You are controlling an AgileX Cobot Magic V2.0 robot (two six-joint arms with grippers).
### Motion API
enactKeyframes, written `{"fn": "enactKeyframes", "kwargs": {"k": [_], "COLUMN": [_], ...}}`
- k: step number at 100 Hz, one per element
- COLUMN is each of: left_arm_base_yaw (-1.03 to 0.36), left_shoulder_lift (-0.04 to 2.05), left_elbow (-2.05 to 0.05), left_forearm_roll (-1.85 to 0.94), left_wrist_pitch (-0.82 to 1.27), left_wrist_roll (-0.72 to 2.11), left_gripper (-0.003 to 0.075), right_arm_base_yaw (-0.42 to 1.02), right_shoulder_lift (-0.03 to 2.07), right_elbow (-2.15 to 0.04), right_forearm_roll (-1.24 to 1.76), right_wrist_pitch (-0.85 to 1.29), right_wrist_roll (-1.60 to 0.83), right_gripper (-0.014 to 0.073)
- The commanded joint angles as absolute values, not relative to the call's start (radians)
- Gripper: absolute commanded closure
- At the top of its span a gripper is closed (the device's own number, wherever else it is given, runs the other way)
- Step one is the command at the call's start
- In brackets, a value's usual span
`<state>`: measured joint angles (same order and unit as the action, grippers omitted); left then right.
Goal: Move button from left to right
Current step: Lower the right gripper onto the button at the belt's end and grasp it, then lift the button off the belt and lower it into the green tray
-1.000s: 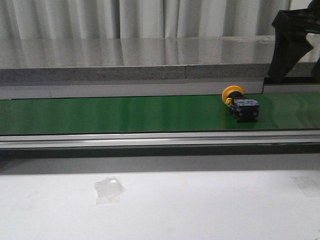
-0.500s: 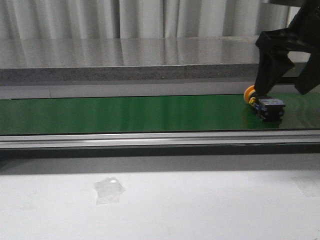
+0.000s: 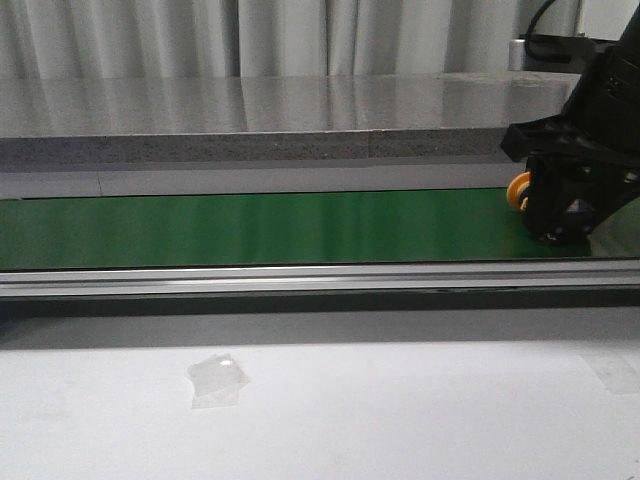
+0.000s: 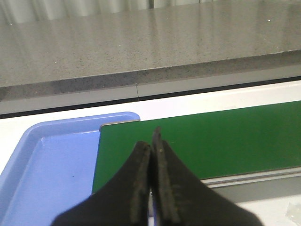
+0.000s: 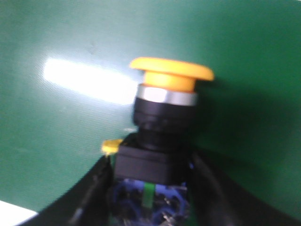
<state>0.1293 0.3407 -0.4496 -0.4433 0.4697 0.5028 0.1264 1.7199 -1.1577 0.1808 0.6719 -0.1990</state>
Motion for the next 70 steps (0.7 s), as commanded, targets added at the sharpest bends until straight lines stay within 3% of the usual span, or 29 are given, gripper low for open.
{"fn": "enactKeyframes", "kwargs": {"k": [1,8,33,70], "left_arm_base_yaw": [0.124,0.124,0.124,0.124], "left_shoulder_lift": [0.346,0.346,0.346,0.346], "left_elbow": [-0.476,-0.476,-0.476,-0.476], "left_forearm_roll": [-0.47,-0.47,-0.47,-0.47], "left_wrist_pitch": [0.397,0.397,0.397,0.397], "left_wrist_roll": [0.498,0.498,0.498,0.498], "left_gripper": [0.074,0.074,0.074,0.074], "right_arm_base_yaw": [0.122,0.122,0.079,-0.265], "right_shoulder_lift": [1.677,1.674,1.639,1.643], "right_elbow": [-1.192,-1.209,-1.343,-1.442], "right_forearm_roll": [0.186,0.186,0.123,0.026], "right_wrist_pitch": [0.664,0.692,0.788,0.783], "right_wrist_roll": [-0.192,-0.192,-0.192,-0.192], "right_gripper": [0.0382,0.0425,0.0426,0.0426]}}
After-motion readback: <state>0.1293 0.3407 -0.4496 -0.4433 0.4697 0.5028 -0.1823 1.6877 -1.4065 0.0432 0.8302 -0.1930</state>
